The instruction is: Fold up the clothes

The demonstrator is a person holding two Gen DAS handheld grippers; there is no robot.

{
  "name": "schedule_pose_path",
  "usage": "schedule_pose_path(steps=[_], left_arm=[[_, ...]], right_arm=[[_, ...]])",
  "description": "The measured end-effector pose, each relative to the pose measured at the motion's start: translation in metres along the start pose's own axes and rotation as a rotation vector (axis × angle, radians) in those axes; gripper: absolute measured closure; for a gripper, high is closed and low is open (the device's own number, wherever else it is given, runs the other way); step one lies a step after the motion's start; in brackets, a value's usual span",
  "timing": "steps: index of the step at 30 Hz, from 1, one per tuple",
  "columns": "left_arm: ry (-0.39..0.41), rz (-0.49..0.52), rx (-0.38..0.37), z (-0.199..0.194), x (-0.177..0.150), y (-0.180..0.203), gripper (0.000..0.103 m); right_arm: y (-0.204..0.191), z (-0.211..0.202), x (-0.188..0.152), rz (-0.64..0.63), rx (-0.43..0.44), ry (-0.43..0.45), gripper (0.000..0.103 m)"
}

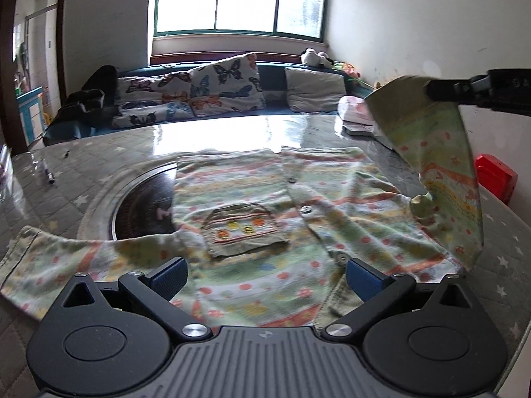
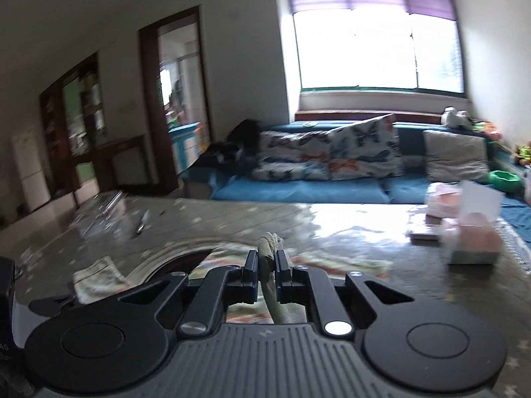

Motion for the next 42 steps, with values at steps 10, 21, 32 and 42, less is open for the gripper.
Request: schedule_pose_path(steps=[10, 21, 32, 42], left_arm=[[-0.014, -0.033, 0.029, -0.003, -0.008, -0.016, 0.000], [-0.029, -0.043, 0.039, 0.001, -0.011, -0.020, 0.000], [-0.028, -0.035, 0.043, 0.004, -0.007, -0.018, 0.000], [-0.027, -0.036, 0.075, 0.007, -0.003, -0.021, 0.000]], right_arm=[[-0.049, 0.033, -0.037, -0.056, 0.102, -0.130, 0.094], [-0.069, 0.042, -0.058, -0.089, 0.160, -0.207, 0.073], [-0.045, 0.020, -0.047, -0.062, 0.145, -0.184, 0.059], [-0.002, 0.006, -0.076, -0.126, 0.037, -0.294, 0.056]])
Point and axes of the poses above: each gripper's, at about its wrist camera, not at the fingertips, and z roughly the way its jaws point, y to its right, x to its top, the point moved 7 cm from there along z, roughly the way its jaws point, and after that the axes turned 8 degrees about y, right-handed, at the moved point
